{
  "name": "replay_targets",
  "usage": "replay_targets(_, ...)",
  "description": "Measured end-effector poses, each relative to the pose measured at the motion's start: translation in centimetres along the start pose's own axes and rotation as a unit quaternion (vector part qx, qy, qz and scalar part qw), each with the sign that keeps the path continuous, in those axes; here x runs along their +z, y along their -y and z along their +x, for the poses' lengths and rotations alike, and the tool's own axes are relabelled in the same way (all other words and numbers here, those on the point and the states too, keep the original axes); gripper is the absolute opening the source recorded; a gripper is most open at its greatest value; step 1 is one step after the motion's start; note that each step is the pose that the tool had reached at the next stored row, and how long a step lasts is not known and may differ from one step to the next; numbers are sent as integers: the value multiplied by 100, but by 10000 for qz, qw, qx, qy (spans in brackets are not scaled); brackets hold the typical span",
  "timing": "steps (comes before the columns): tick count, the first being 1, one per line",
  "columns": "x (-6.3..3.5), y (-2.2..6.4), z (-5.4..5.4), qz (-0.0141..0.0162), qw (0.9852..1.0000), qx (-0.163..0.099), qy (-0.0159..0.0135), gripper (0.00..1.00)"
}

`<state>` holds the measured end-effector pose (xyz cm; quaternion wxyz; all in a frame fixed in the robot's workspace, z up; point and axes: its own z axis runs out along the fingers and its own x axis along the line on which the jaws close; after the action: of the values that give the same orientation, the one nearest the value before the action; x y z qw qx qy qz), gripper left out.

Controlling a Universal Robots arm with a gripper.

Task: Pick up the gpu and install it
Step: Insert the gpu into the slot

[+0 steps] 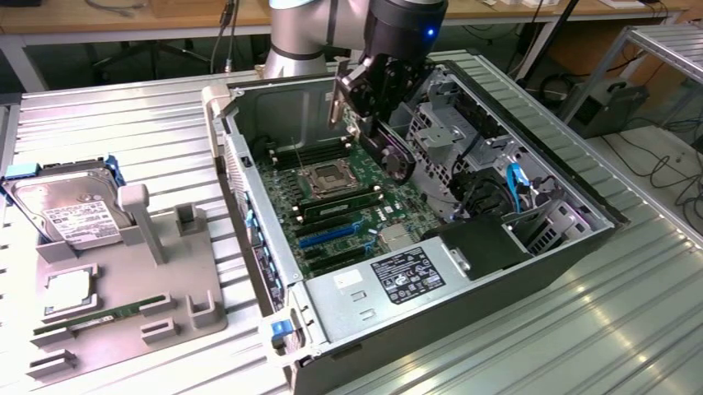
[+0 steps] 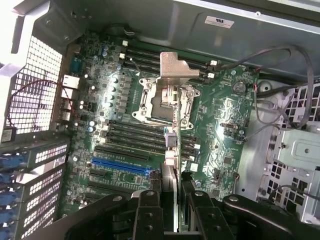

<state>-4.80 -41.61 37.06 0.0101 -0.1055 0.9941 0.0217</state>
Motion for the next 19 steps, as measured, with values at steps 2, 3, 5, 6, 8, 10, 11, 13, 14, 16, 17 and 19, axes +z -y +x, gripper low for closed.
replay_targets(2, 0, 0, 0, -2, 10000, -58, -2, 26)
replay_targets(3, 0, 0, 0, -2, 10000, -89, -4, 26)
replay_targets(5, 0, 0, 0, -4, 9999, -148, -6, 26)
replay_targets(6, 0, 0, 0, -4, 9998, -175, -7, 26)
replay_targets(8, 0, 0, 0, -6, 9997, -227, -9, 26)
replay_targets(10, 0, 0, 0, -7, 9996, -283, -12, 26)
replay_targets(11, 0, 0, 0, -8, 9995, -311, -13, 26)
replay_targets(13, 0, 0, 0, -9, 9993, -370, -15, 26)
replay_targets(14, 0, 0, 0, -10, 9992, -397, -16, 26)
replay_targets(16, 0, 0, 0, -11, 9989, -469, -19, 26)
replay_targets(17, 0, 0, 0, -12, 9987, -506, -21, 26)
replay_targets(19, 0, 0, 0, -14, 9984, -567, -23, 26)
